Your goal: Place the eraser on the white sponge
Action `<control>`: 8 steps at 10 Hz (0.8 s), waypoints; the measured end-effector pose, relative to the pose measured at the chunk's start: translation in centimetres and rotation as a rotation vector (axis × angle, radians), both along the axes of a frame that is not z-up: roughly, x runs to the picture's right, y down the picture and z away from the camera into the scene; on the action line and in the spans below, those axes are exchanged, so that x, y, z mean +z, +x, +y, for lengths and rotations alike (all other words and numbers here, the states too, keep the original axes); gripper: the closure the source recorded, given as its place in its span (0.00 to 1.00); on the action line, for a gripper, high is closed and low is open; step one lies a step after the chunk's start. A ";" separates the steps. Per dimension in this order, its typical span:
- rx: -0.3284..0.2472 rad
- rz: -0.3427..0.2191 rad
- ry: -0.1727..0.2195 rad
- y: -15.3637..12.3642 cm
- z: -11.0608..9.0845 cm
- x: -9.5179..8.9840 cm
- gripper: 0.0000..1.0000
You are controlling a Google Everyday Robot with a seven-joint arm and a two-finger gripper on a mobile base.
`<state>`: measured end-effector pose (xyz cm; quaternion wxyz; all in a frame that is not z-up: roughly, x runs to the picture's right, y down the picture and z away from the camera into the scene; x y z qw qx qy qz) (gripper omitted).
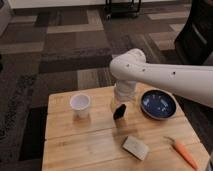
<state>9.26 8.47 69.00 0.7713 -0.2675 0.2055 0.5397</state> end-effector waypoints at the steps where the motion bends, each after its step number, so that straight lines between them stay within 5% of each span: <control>1: 0.002 -0.008 0.005 -0.1 0.2 0.3 0.35; 8: 0.017 -0.070 -0.004 -0.3 1.8 2.3 0.36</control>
